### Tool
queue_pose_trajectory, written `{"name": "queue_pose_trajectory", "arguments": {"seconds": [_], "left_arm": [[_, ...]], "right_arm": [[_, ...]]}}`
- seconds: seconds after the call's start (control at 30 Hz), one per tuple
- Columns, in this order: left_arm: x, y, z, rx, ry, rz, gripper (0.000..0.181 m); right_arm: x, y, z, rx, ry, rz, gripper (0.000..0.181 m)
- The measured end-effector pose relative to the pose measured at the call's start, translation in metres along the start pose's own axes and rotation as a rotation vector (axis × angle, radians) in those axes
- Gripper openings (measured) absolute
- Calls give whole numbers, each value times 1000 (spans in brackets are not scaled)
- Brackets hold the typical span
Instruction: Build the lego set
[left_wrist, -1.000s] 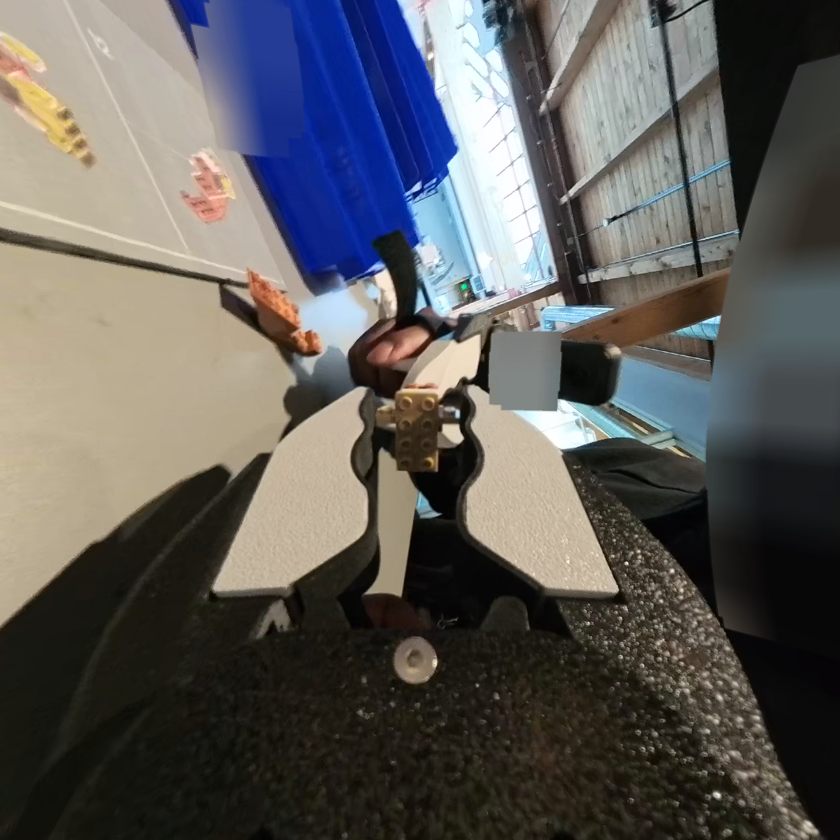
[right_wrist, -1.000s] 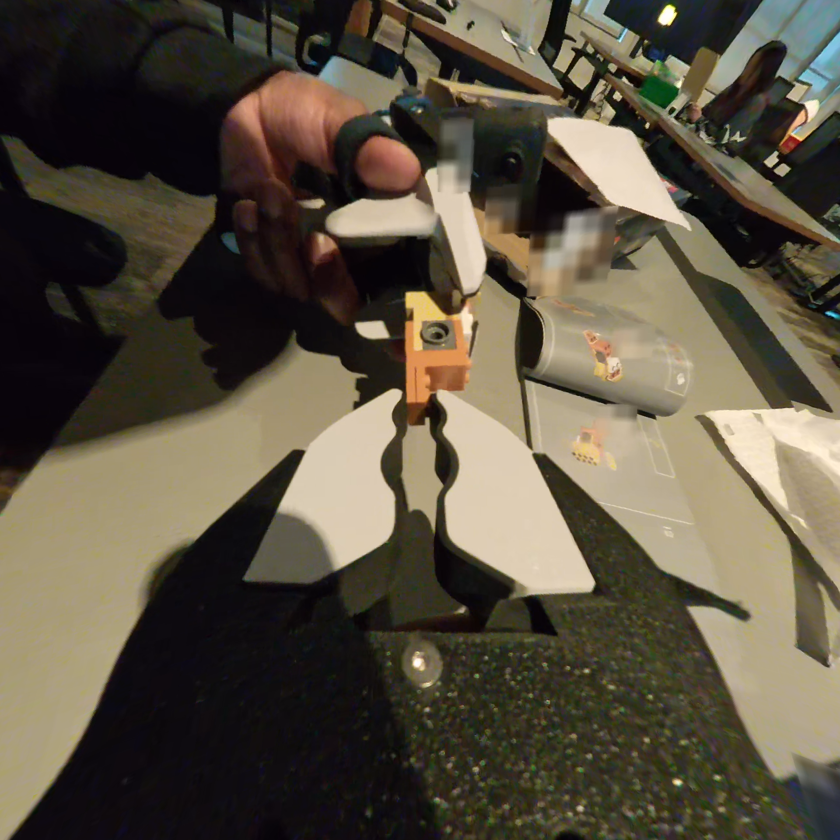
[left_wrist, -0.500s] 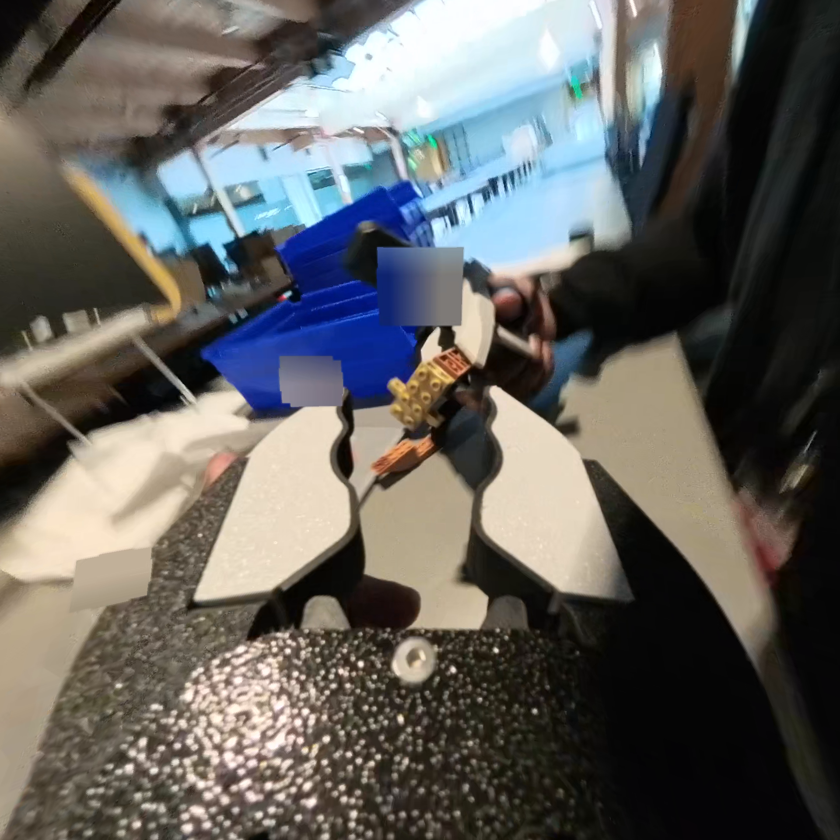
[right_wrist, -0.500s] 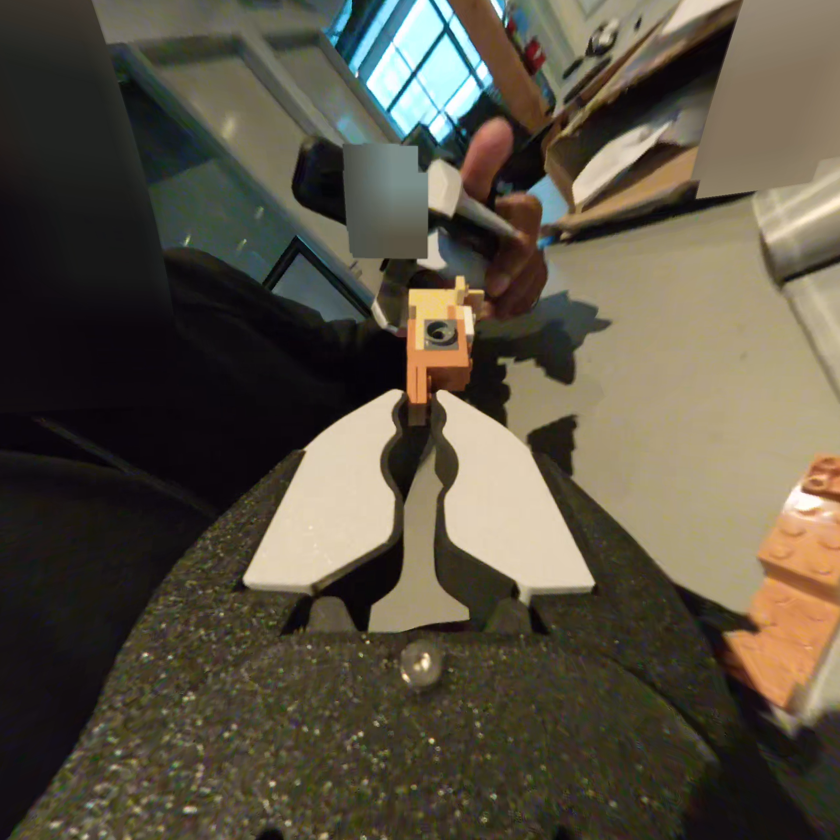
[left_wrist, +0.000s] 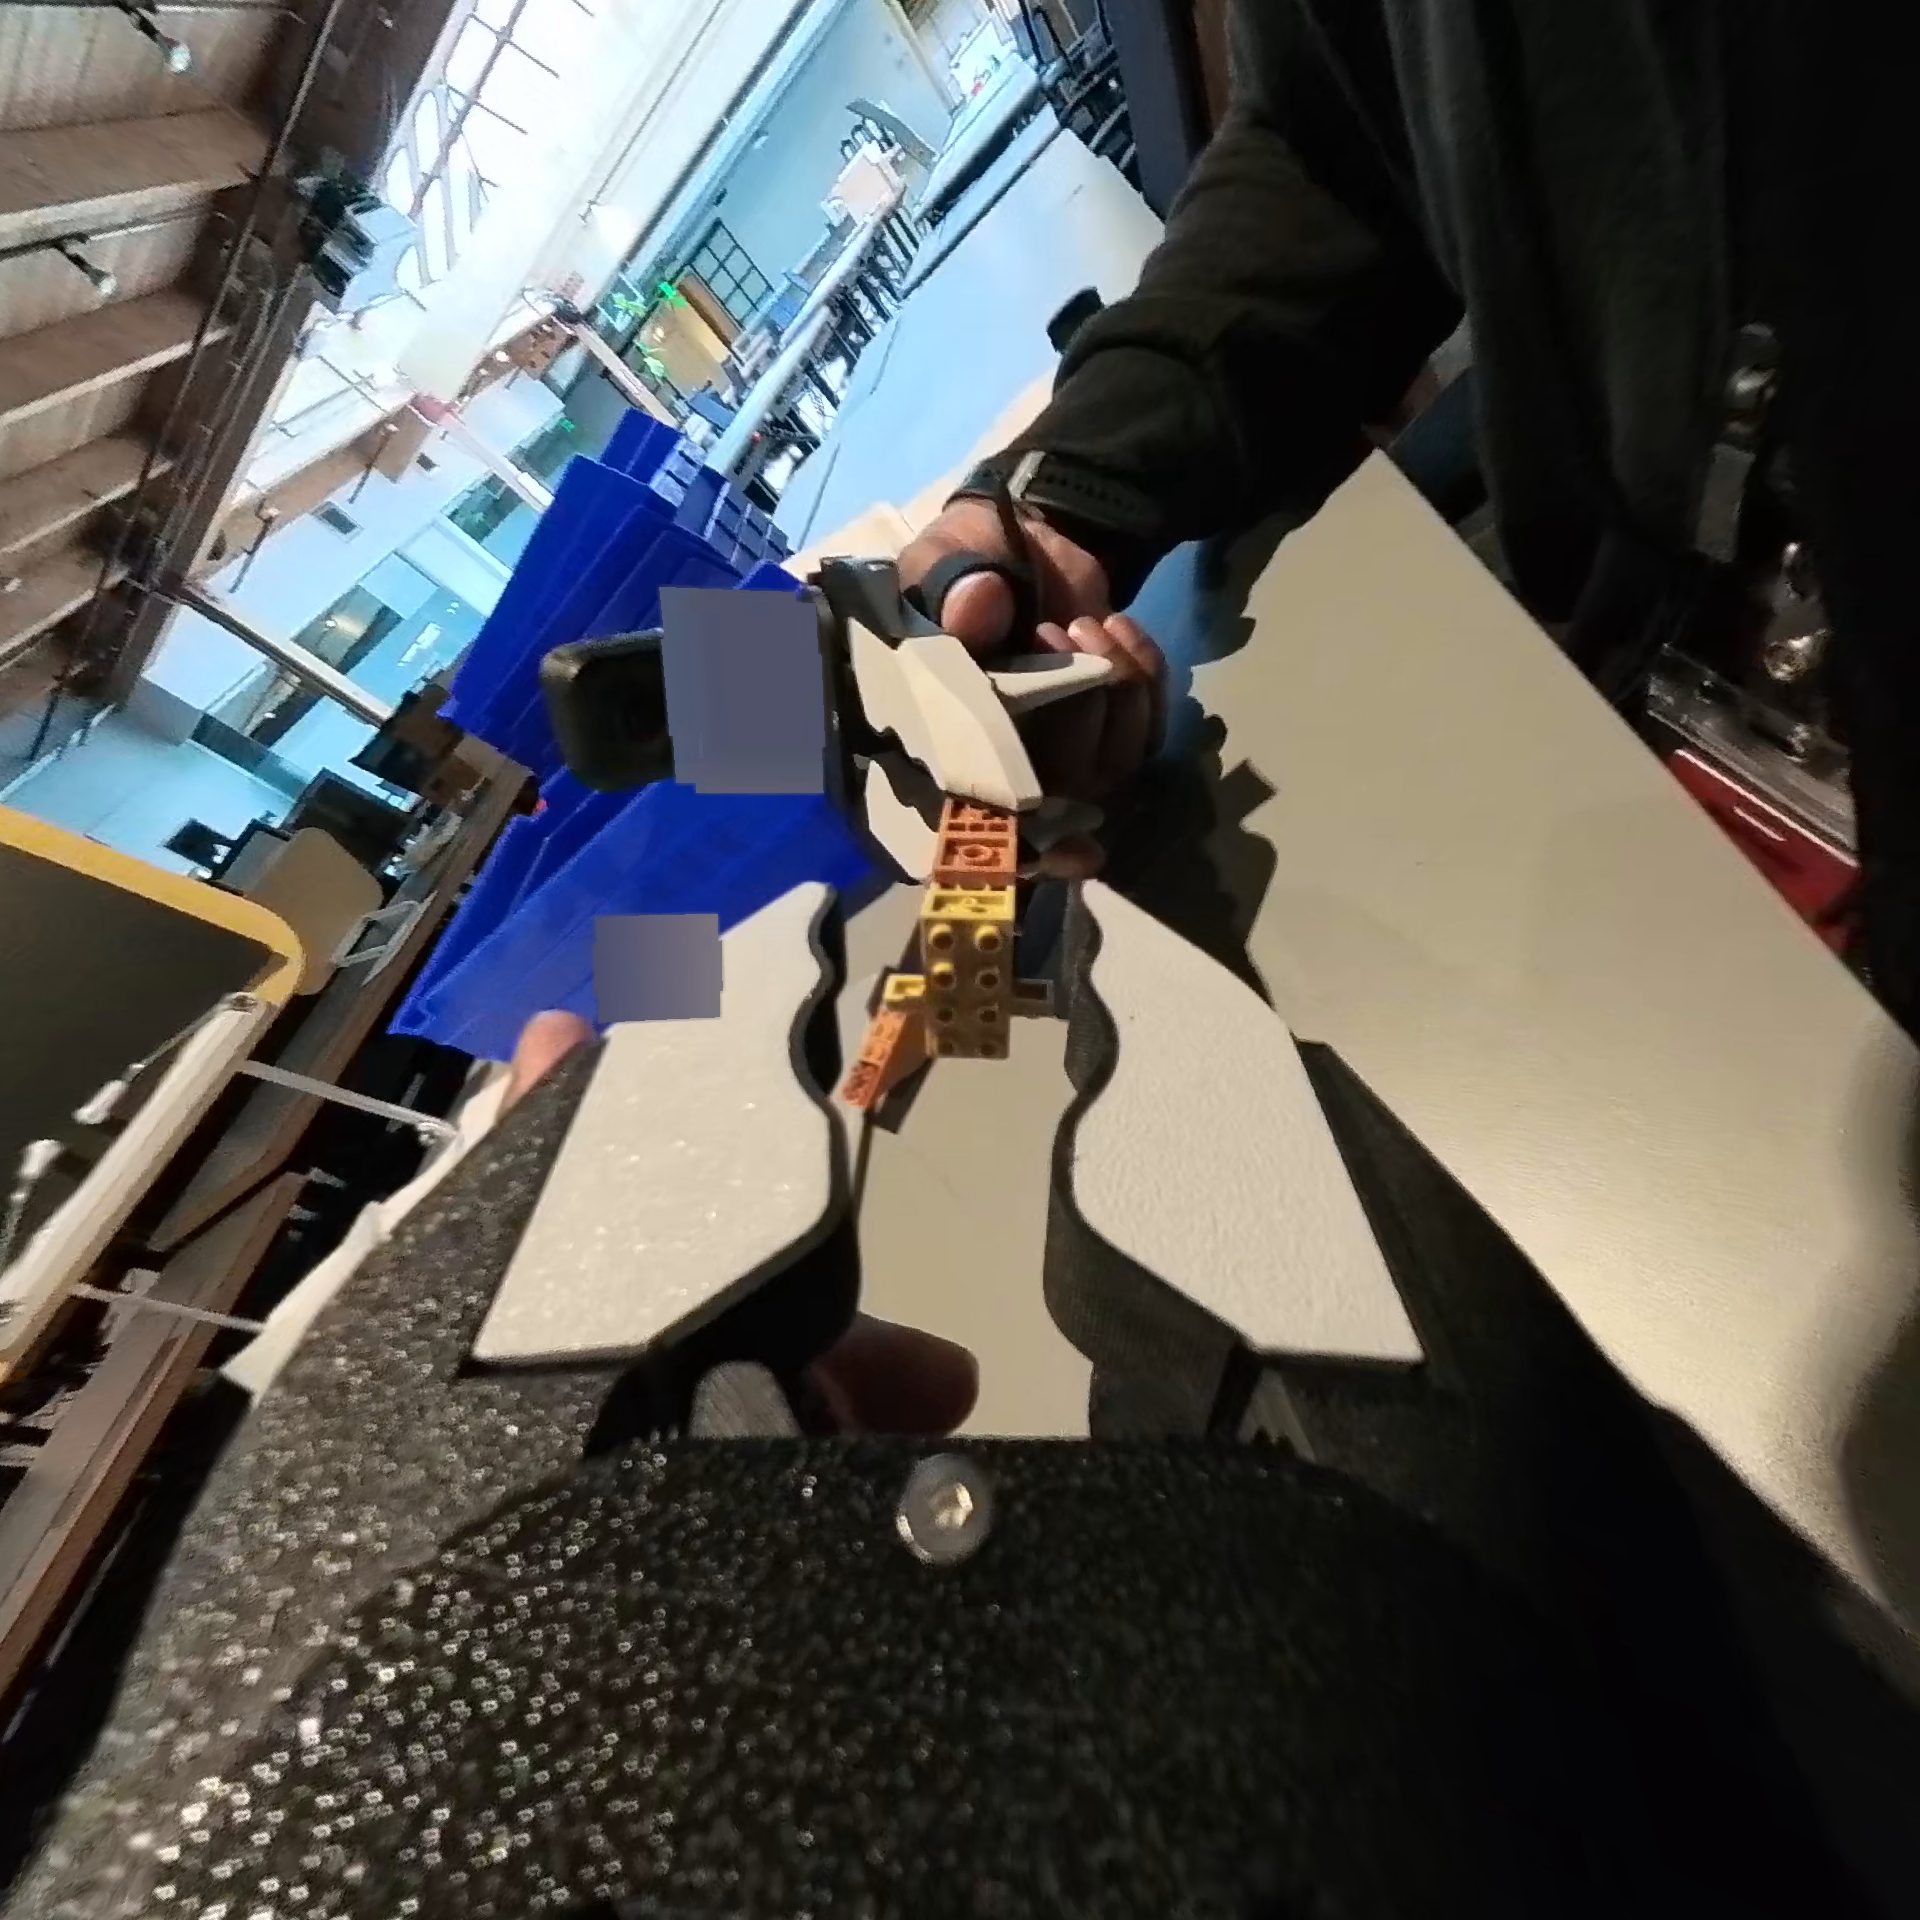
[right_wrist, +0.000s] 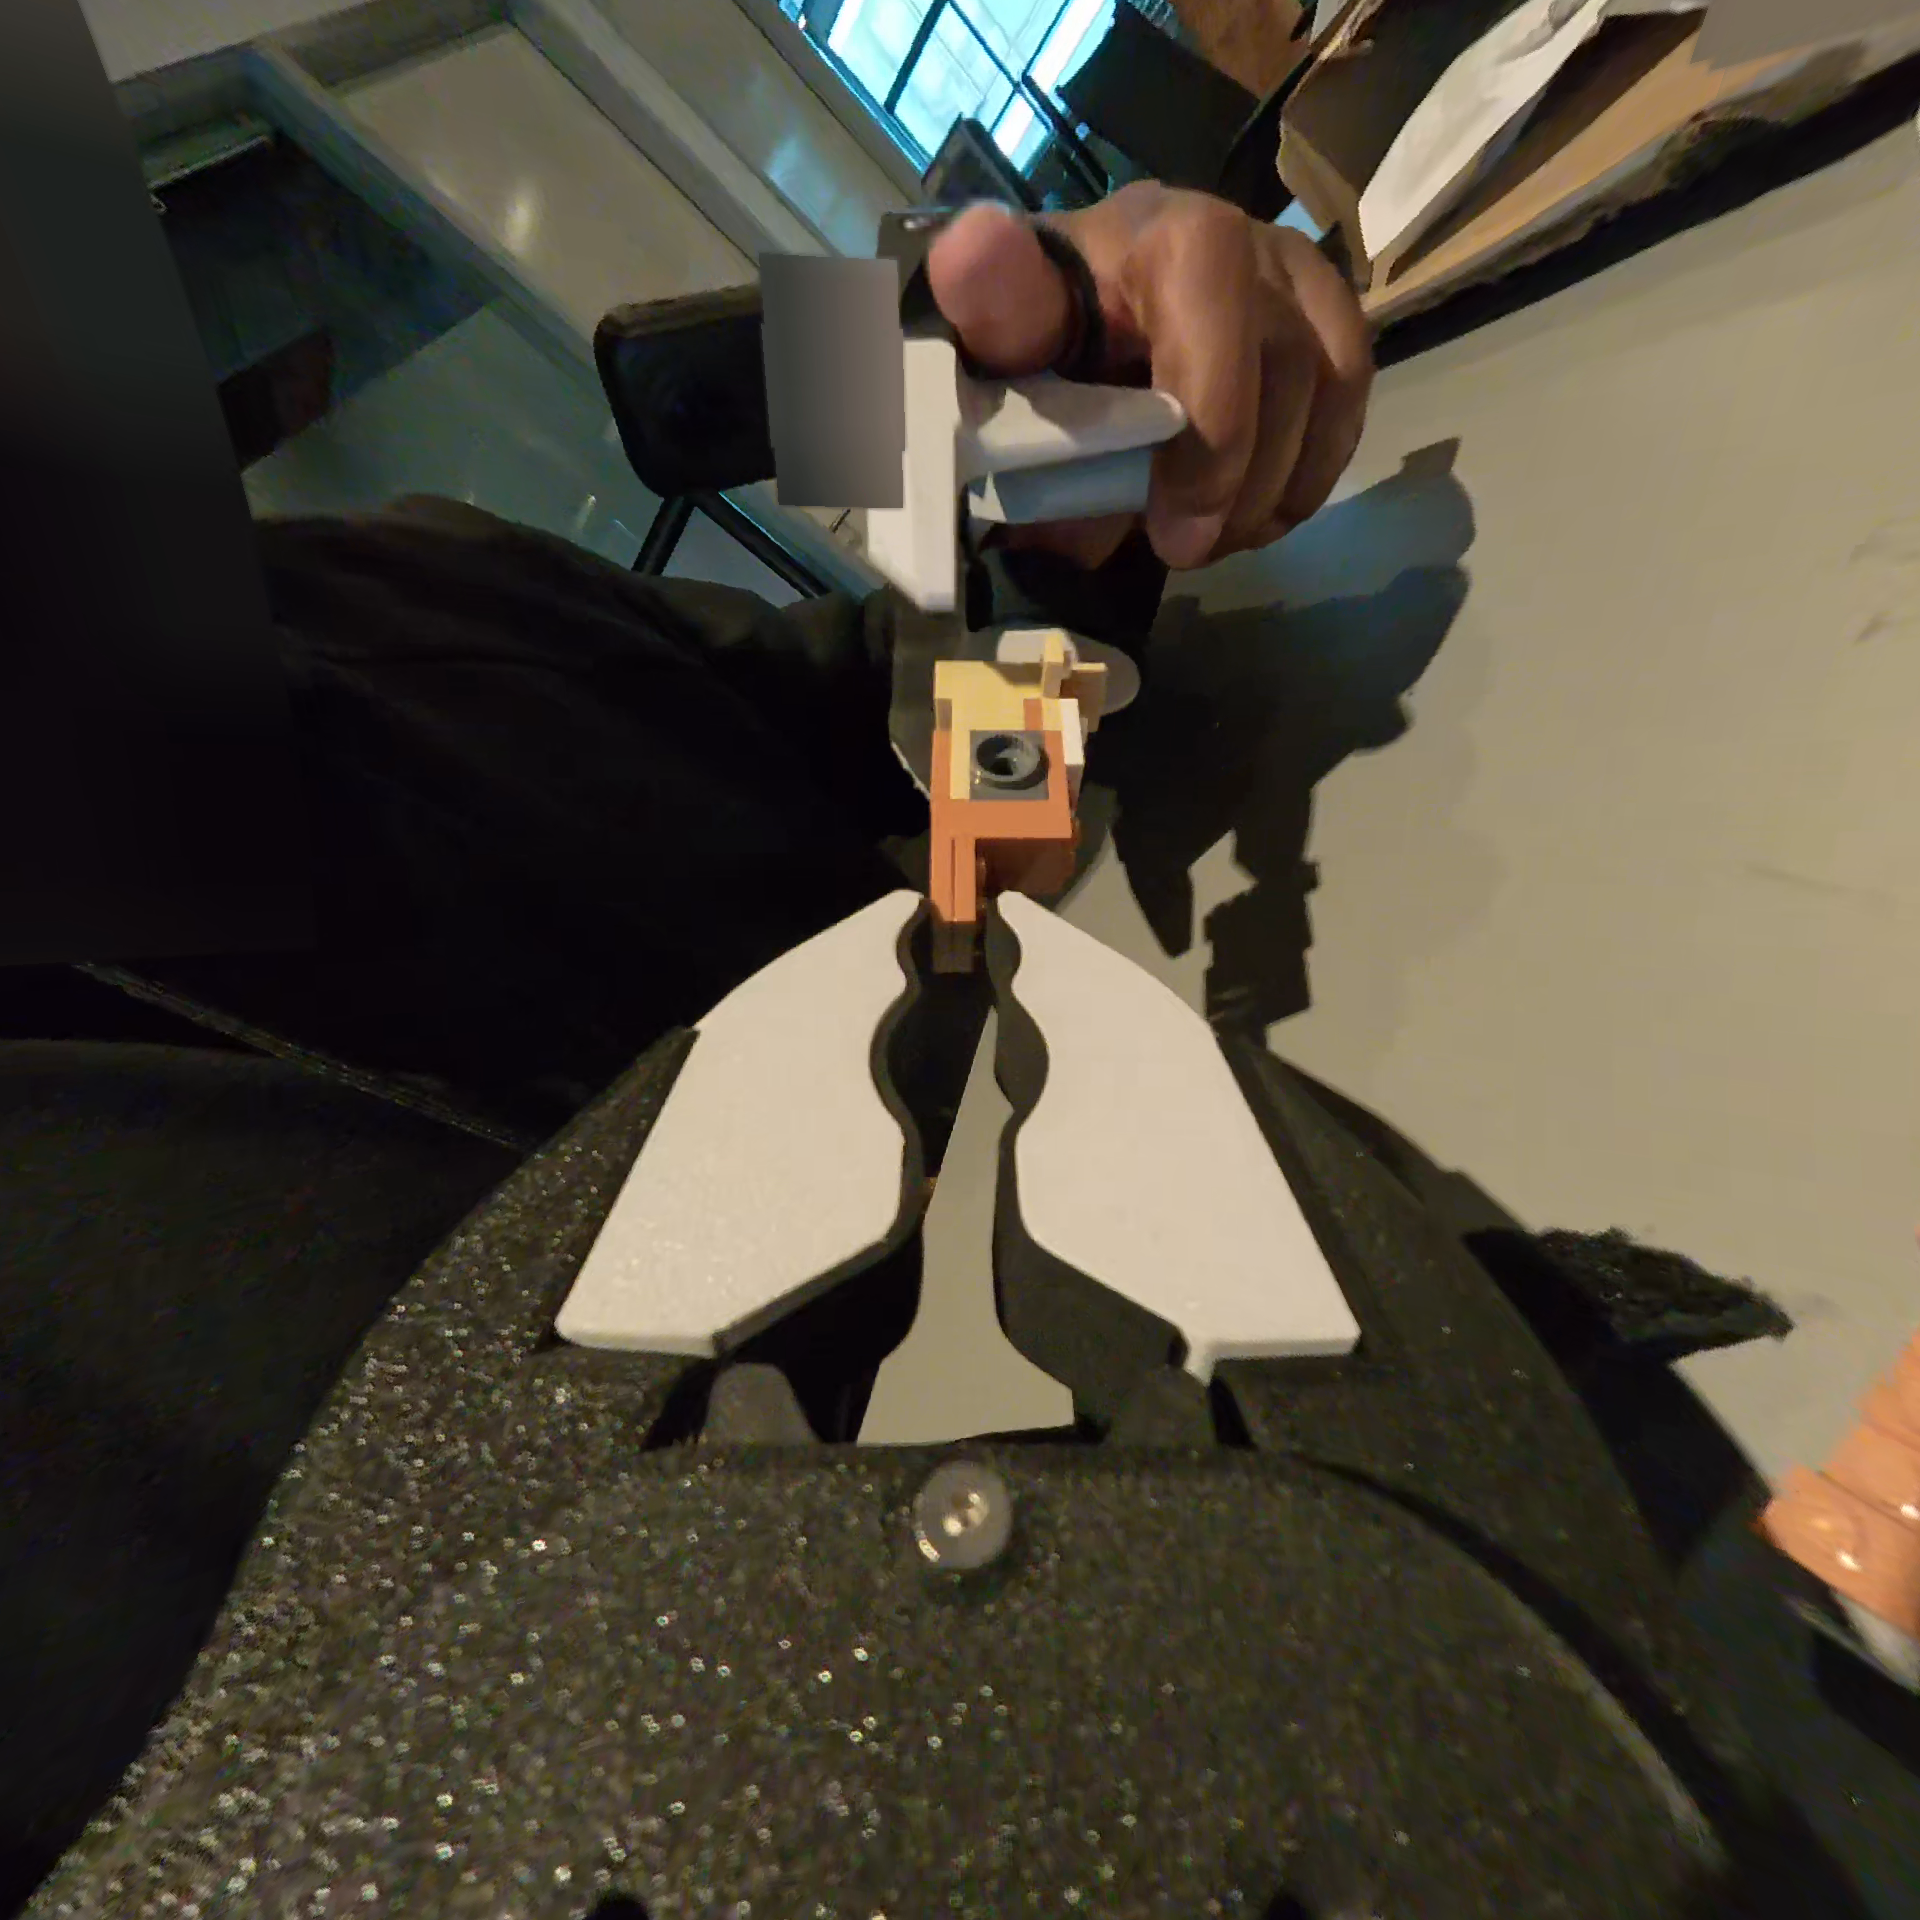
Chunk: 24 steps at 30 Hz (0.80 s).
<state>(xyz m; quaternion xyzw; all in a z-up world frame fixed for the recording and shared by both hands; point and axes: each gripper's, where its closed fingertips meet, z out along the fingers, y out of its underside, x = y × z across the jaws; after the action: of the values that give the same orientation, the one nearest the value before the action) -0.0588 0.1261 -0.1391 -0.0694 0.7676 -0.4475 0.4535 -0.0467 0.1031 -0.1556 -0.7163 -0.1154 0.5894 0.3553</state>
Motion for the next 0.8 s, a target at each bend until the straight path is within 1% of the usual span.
{"name": "queue_pose_trajectory", "arguments": {"seconds": [0.1,0.17,0.23,0.27,0.33,0.43,0.5,0.57,0.7,0.8], "left_arm": [[4,4,4,-4,2,-6,32],[4,4,6,7,-14,-18,19],[4,5,7,14,-34,-60,17],[3,8,7,8,-48,-97,17],[1,13,6,1,-85,-194,16],[-2,22,4,-18,-113,-389,16],[-6,23,1,-23,-126,-466,16],[-7,24,0,-18,-107,-552,16],[-8,28,0,-28,-85,-631,16],[-7,30,1,-45,-60,-666,16]], "right_arm": [[0,2,3,-10,-4,19,8],[1,1,4,-6,-3,21,8],[2,0,2,2,17,6,9],[4,-2,0,6,42,-11,14],[10,-8,-4,20,135,-91,29],[19,-20,-12,21,317,-296,40],[25,-23,-14,-26,433,-447,40],[31,-22,-11,-80,506,-539,40],[38,-18,-4,-157,583,-658,40],[41,-19,-3,-176,619,-701,37]]}}
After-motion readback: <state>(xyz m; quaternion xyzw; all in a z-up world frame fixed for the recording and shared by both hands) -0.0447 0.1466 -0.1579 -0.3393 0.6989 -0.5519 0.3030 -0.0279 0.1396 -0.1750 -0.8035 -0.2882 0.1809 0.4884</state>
